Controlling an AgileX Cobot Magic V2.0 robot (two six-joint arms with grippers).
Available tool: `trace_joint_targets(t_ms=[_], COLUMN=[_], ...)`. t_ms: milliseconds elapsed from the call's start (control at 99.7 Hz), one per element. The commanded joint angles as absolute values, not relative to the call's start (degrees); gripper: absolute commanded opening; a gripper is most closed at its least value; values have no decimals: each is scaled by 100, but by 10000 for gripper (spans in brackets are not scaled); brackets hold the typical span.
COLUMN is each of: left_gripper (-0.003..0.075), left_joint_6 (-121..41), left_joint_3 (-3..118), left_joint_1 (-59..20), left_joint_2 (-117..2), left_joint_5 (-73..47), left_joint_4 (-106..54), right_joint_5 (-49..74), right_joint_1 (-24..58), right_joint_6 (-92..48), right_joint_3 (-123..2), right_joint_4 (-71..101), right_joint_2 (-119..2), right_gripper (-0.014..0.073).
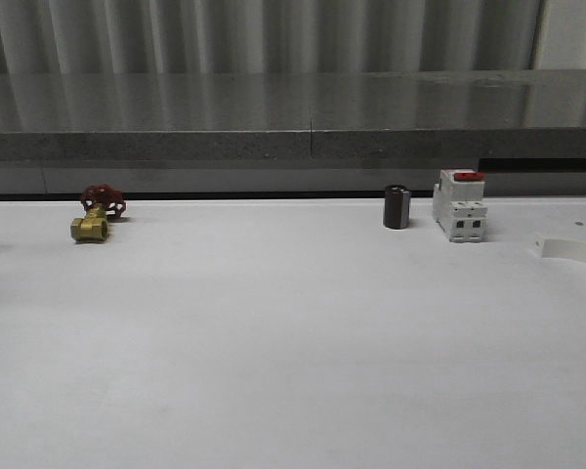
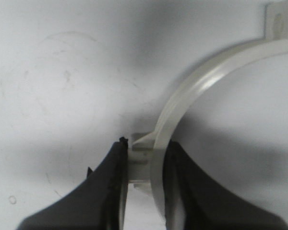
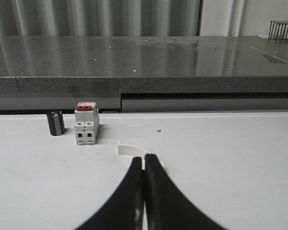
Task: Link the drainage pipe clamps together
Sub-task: 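Lower the left gripper onto the white semicircular clamp half and grasp it, then carry the clamp half toward the table center and lower it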
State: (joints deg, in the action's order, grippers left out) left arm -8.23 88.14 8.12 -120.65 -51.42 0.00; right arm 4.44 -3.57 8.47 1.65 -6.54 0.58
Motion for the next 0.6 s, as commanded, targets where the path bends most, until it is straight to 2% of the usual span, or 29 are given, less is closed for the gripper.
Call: trace_joint_targets(t_ms=[0, 291, 592], left_gripper=[-20, -20, -20], left_joint_6=[-783, 222, 1541], left_joint_3=[8953, 8324, 8217], left_joint_1=[611, -248, -1867], left_joint_2=[-11465, -10448, -10160], left_joint_5=[-5190, -5319, -5433], left_joint_4=[0, 158, 235], right_joint_5=[-52, -52, -52], right_joint_1=[-387, -387, -387], right_joint_6=[806, 806, 806], right_joint_3=[71, 71, 71], right_joint_4=[-724, -724, -724], right_joint_2=[176, 176, 176], right_gripper=[-67, -67, -67])
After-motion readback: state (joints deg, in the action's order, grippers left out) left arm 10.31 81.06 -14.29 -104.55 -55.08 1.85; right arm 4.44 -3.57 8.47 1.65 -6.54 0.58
